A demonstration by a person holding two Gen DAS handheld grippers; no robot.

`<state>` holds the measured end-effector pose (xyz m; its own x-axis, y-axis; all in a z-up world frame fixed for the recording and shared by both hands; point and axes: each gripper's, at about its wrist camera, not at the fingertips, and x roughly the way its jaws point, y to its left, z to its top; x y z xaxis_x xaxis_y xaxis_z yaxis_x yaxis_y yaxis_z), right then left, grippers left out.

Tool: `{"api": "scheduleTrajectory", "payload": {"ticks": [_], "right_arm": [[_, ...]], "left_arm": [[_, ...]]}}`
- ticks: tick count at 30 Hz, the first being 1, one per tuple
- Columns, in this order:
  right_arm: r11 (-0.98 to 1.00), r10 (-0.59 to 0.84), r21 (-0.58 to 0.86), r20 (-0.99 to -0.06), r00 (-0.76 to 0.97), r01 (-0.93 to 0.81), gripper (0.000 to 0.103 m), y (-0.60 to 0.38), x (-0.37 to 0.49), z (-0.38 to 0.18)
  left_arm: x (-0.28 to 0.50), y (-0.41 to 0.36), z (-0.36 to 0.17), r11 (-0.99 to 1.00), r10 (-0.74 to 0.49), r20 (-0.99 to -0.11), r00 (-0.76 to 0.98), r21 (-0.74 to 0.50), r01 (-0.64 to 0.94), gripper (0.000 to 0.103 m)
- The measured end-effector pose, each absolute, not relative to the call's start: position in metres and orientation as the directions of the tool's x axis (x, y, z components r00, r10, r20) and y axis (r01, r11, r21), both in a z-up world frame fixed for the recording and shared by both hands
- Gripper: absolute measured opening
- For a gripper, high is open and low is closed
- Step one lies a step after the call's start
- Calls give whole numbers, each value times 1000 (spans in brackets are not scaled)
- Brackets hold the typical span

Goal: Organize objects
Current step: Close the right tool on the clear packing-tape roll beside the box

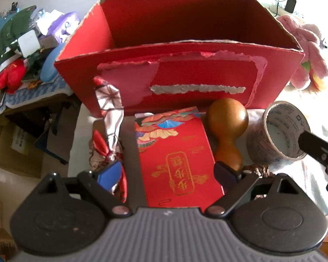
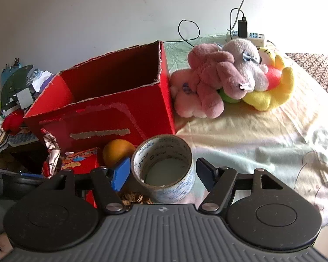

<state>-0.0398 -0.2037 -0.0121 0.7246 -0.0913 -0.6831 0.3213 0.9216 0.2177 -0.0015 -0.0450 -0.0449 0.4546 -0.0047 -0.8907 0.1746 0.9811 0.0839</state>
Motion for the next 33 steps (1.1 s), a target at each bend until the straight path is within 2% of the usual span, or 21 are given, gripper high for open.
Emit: {"api": "scheduleTrajectory", "payload": {"ticks": [7,20,22,25,33], "right_arm": [[936,-43,227,-683,729,268,65,-208,-34,-13],[952,101,278,-686,720,131,64,-229,-13,-13],[955,122,278,-690,714,106,61,-232,-10,-14],[958,138,275,-693,708,82,58,-239,-6,-14],[955,161,286,-712,684,73,57,-265,1,-19]], "left_arm": [[0,-52,-45,981,-4,-899,438,82,176,93],[3,-58,-42,992,63,-907,416,104,76,93],[2,-61,-42,993,72,-908,413,105,59,92],[4,-64,-40,994,81,-909,408,105,38,89],[1,-84,-34,995,60,-907,416,90,53,89]]}}
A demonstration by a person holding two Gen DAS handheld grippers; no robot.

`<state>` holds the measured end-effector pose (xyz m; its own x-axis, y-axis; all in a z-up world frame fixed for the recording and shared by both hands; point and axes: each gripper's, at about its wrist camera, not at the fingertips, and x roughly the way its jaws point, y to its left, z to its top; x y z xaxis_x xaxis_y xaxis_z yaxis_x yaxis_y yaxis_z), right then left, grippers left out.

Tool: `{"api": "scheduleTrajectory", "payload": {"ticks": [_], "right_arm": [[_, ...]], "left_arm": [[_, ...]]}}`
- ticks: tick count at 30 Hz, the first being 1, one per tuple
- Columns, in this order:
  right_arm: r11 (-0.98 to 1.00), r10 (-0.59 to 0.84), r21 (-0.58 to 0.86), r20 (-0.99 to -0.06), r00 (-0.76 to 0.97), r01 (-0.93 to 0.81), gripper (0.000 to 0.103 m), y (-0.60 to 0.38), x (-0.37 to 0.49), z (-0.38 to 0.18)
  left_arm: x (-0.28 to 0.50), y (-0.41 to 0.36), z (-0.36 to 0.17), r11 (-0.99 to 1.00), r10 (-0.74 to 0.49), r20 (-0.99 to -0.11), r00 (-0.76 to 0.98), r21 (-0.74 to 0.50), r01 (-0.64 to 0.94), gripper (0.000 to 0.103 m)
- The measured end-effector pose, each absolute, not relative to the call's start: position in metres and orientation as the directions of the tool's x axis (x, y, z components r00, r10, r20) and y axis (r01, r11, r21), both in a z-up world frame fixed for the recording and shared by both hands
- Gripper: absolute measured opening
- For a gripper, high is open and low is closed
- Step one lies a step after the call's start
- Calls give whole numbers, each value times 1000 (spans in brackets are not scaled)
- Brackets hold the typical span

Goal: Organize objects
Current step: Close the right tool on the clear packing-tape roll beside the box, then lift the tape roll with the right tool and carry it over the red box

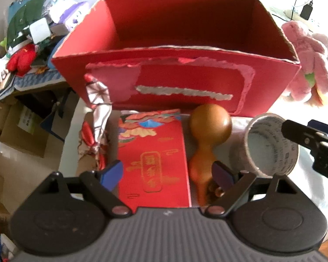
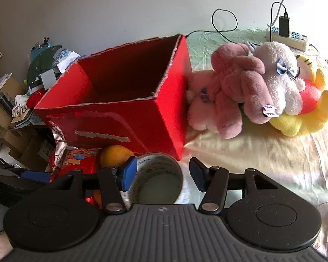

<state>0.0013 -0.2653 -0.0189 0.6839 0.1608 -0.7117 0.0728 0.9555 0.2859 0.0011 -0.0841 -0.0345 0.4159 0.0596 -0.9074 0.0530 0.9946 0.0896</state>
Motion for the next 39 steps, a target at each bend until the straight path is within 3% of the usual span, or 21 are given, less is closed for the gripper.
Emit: {"api": "scheduleTrajectory", "payload": {"ticks": [5,9,13,17,21,24,27,39], "right_arm": [[956,166,285,-732,661,75,51,-277,6,-29],[947,218,319,-747,628,50,33,-278,12,-39],[944,240,327,-752,614,32,25,-278,15,-42],[934,264,355,-764,589,42,24,-285,19,-49],[930,273,365,-767,580,46,14,-291,21,-53],[912,305,406,-762,572,54,13,-298,21,-55],[903,324,427,-756,568,53,13,-302,19,-53],[878,310,470,-703,640,91,11,-338,2,-27]], "left_arm": [[1,-98,-31,996,-14,-912,410,26,90,85],[4,-108,-33,992,-74,-920,384,-30,119,68],[8,-113,-40,993,-86,-934,348,-51,109,53],[14,-117,-46,994,-82,-943,322,-55,91,49],[16,-123,-47,996,-61,-943,327,-35,86,43],[15,-128,-45,995,-58,-940,337,-27,95,36],[15,-134,-41,992,-78,-939,334,-41,118,15],[13,-161,-13,977,-103,-922,373,-24,212,8]]}}
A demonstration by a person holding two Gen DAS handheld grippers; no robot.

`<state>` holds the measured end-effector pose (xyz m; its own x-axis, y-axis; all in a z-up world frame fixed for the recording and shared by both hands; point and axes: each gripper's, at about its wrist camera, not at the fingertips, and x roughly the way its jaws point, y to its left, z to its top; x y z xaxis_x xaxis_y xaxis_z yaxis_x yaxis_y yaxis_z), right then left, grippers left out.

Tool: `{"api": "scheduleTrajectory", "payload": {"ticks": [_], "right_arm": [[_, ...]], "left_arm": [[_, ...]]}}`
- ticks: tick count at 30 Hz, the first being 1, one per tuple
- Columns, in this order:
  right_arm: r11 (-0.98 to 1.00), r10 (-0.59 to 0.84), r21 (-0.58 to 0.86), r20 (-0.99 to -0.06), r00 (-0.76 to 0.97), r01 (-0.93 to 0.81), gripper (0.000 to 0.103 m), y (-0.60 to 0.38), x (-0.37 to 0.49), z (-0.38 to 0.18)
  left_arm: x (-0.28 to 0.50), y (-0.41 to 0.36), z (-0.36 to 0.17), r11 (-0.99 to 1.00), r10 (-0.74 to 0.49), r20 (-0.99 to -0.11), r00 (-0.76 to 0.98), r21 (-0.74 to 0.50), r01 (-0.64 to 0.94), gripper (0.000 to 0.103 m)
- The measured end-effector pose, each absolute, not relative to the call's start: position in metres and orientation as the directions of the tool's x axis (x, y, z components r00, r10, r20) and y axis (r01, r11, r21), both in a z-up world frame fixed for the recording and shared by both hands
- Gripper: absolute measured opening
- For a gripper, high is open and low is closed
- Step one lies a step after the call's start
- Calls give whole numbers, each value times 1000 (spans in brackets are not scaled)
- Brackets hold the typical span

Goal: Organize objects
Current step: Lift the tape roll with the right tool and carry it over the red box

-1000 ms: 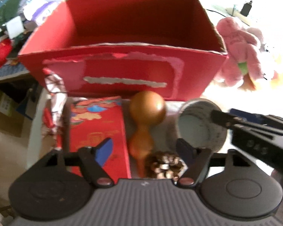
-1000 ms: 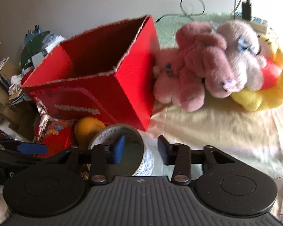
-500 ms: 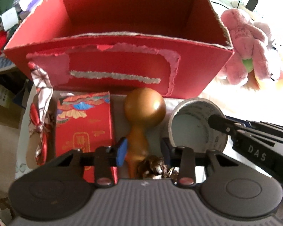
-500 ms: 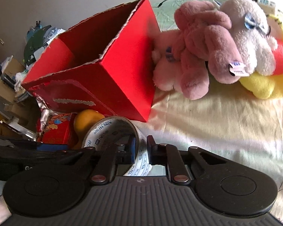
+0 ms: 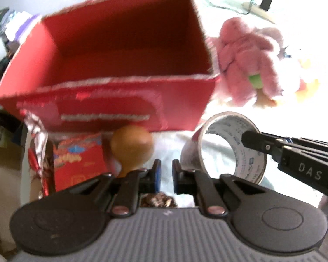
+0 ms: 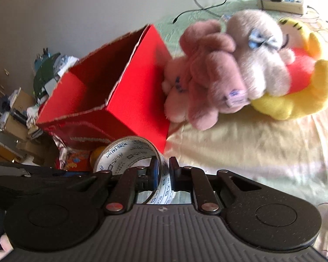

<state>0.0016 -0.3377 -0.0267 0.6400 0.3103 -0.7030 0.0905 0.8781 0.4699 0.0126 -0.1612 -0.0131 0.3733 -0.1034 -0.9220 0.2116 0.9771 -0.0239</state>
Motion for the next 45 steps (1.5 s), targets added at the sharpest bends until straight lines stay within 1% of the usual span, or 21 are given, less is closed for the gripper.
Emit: {"api": "scheduleTrajectory", "payload": {"ticks": [5,8,14,19,23,26,28,32,36,37,39,45], "right_arm": [[865,298,492,-657,693,94,11,-358,-10,-4],[867,280,491,-622,731,86,11,-368,-15,14],[870,247,490,-530,811,55,12,-379,-10,55],[877,257,480,-460,850,-6,13,-362,20,85],[885,279,463,-456,845,-42,12,-333,61,96],[895,288,444,-483,827,-52,12,-305,93,93],[903,289,426,-510,810,-54,12,-287,113,86],[913,297,407,-604,740,-34,11,-253,157,60],[924,279,383,-699,658,15,11,-231,193,29],[926,273,377,-719,639,30,11,-227,200,21],[926,261,372,-761,594,70,11,-222,214,7],[913,255,371,-844,471,172,11,-212,242,-24]], "left_arm": [[15,-183,10,960,-147,-904,403,-31,279,6],[16,-193,33,947,-174,-887,427,-33,319,5],[27,-201,76,931,-225,-829,513,-26,365,5],[49,-178,110,936,-238,-773,589,-20,351,5],[75,-143,125,950,-218,-748,627,-16,311,4],[94,-110,129,958,-195,-751,631,-9,285,2],[112,-93,117,961,-183,-763,619,-7,276,3],[143,-59,96,969,-142,-787,601,13,246,5],[172,-38,63,971,-115,-822,557,25,238,6],[177,-33,55,970,-113,-829,548,27,240,10],[184,-24,43,970,-97,-835,542,42,239,14],[181,-3,31,966,-90,-835,542,59,252,14]]}}
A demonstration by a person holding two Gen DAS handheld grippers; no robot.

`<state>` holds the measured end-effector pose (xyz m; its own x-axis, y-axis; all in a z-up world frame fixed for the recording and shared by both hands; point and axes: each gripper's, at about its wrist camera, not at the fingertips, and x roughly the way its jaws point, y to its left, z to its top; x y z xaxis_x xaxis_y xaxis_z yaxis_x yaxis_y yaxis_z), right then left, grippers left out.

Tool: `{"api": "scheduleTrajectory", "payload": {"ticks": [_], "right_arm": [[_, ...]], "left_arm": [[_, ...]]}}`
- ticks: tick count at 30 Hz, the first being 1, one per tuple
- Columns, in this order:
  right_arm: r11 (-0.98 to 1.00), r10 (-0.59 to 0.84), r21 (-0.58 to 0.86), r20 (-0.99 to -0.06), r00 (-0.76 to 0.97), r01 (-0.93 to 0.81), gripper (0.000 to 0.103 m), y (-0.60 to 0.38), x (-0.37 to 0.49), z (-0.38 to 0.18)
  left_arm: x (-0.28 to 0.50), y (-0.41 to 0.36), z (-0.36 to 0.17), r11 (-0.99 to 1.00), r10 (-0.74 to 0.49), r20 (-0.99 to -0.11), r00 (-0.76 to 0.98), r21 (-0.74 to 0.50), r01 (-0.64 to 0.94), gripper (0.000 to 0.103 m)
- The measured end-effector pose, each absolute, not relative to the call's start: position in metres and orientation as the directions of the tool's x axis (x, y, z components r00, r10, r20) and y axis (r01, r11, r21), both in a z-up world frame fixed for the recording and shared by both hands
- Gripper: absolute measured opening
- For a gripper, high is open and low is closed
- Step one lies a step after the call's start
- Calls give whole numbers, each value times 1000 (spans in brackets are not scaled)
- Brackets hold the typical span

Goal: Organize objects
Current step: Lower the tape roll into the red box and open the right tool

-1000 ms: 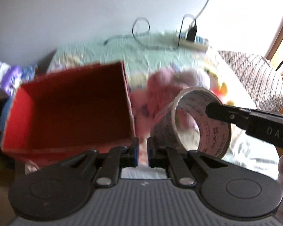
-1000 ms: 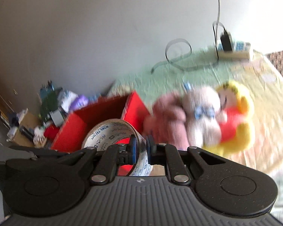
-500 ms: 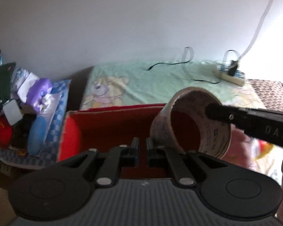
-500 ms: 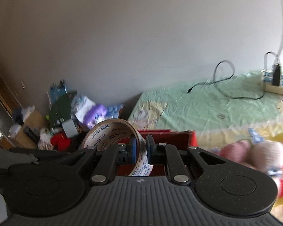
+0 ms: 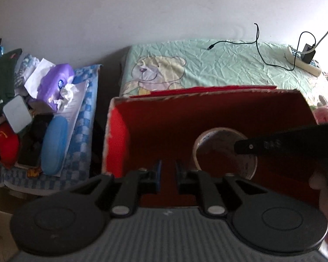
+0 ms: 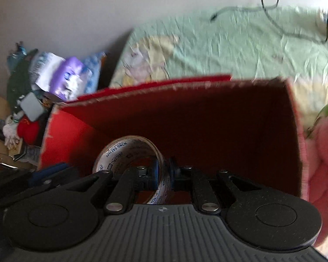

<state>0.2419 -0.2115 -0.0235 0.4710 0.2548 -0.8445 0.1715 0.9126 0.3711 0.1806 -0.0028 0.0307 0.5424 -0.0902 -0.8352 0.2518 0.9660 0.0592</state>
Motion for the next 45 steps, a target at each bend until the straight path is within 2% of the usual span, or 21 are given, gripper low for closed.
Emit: {"api": "scheduleTrajectory", "payload": {"ticks": [4,9,17,21,26,32,39,45], "right_arm": [[902,269,379,-868,417,207,12,-203,256,-36],[857,339,453,-854,395,244,14,-198,273,-46],[773,474,596,-770,427,217,18,-183,288,-60],[771,491,611,-749,445,179,26,-181,289,-59],[723,534,663,-715,451,195,27,-191,286,-60],[730,530,661,-709,466,176,27,-199,275,-48],[784,457,591,-755,470,187,27,-208,260,-37],[884,321,447,-793,518,136,27,-204,237,-23]], "left_arm": [[177,4,27,958,-106,-832,545,61,280,14],[179,5,21,956,-84,-833,547,87,280,14],[189,3,13,959,-51,-841,539,109,260,14],[192,-2,10,957,-32,-838,544,131,257,15],[194,-5,5,955,-7,-837,548,158,252,16],[197,-8,-1,953,11,-836,549,176,248,17],[201,-9,-8,951,27,-837,547,190,243,19],[201,-11,-10,950,32,-836,548,197,244,25]]}}
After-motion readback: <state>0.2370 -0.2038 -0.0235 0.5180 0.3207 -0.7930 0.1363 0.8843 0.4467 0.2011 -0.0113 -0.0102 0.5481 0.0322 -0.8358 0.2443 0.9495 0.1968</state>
